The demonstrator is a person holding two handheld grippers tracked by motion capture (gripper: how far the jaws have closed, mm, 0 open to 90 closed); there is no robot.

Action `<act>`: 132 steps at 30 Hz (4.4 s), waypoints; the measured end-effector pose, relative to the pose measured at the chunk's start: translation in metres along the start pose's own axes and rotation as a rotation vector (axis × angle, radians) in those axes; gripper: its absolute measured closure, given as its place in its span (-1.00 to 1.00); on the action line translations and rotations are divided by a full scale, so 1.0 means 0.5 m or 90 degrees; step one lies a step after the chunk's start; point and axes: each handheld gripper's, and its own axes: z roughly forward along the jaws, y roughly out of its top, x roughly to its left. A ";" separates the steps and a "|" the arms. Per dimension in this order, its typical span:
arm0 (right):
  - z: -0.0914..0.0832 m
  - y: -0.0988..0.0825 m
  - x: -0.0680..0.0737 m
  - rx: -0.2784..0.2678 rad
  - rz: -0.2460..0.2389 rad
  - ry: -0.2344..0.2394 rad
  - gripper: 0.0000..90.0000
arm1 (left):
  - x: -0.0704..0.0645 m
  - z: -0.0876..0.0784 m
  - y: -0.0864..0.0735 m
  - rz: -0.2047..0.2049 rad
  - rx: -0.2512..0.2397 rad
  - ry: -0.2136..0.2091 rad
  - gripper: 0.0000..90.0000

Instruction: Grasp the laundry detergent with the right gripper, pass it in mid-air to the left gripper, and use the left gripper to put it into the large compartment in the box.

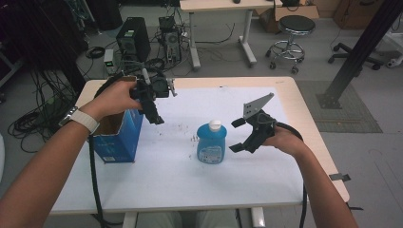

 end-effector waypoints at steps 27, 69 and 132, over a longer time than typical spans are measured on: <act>0.026 0.001 0.001 -0.022 -0.008 0.003 -0.93 | 0.001 0.002 0.001 0.000 0.000 -0.001 -0.86; 0.106 -0.002 0.012 -0.069 -0.011 0.001 -0.90 | 0.001 0.002 0.004 -0.001 -0.001 0.000 -0.86; 0.117 -0.003 0.009 -0.107 -0.025 0.009 -0.13 | 0.001 0.000 0.002 -0.004 -0.006 0.003 -0.85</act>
